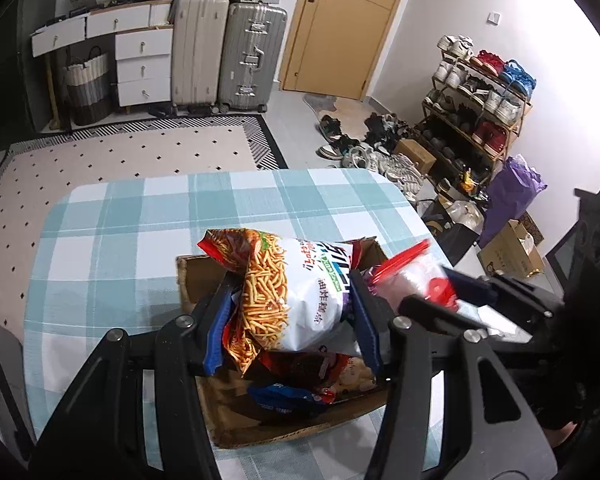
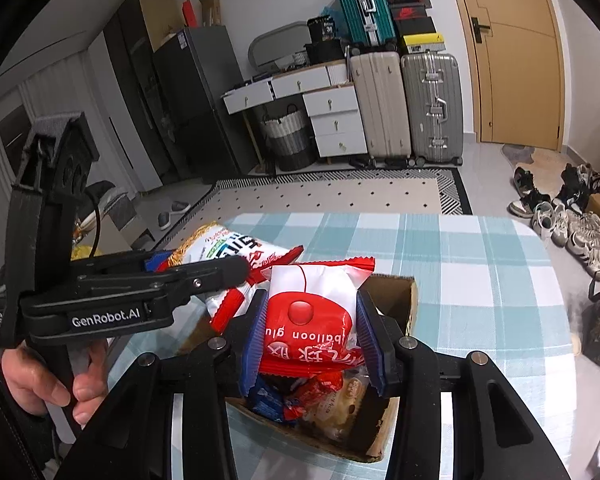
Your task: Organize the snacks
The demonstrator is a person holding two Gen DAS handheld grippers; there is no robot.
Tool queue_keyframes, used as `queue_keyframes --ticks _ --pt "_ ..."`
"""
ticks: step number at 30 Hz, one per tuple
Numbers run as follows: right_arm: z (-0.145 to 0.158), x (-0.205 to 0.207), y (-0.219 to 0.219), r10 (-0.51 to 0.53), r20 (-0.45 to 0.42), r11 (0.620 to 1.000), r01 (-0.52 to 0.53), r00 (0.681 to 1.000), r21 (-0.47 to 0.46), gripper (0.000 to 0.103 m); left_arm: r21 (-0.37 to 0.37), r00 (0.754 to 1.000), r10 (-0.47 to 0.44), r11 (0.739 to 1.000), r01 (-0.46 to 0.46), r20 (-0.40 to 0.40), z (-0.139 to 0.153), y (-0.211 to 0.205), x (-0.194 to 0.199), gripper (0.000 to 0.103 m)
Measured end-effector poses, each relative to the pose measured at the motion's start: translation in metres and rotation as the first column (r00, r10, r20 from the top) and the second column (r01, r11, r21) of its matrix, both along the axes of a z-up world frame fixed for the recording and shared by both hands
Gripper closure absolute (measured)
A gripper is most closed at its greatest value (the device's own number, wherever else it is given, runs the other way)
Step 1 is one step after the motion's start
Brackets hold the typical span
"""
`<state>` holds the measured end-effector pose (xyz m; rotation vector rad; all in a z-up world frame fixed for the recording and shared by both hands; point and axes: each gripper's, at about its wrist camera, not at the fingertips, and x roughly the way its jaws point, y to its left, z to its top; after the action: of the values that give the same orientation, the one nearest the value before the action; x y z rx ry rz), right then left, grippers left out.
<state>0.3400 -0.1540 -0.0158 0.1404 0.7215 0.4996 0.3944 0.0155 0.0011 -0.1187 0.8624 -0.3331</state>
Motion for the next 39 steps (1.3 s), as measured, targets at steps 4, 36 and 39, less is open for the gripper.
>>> queue_keyframes --ticks 4,36,39 --pt "-0.013 0.004 -0.002 0.002 -0.009 1.000 -0.002 1.000 -0.004 0.038 0.019 1.000 0.010 1.000 -0.009 -0.029 -0.010 -0.002 0.009 0.028" --pt "0.032 -0.094 -0.036 -0.085 0.147 0.996 0.079 0.986 0.045 0.025 0.067 0.986 0.078 0.994 -0.089 0.144 0.046 0.023 -0.109 0.019" --pt "0.032 -0.110 -0.039 -0.094 0.164 0.995 0.088 0.982 0.045 0.025 0.072 0.981 0.079 0.993 -0.093 0.178 0.050 0.024 -0.128 0.019"
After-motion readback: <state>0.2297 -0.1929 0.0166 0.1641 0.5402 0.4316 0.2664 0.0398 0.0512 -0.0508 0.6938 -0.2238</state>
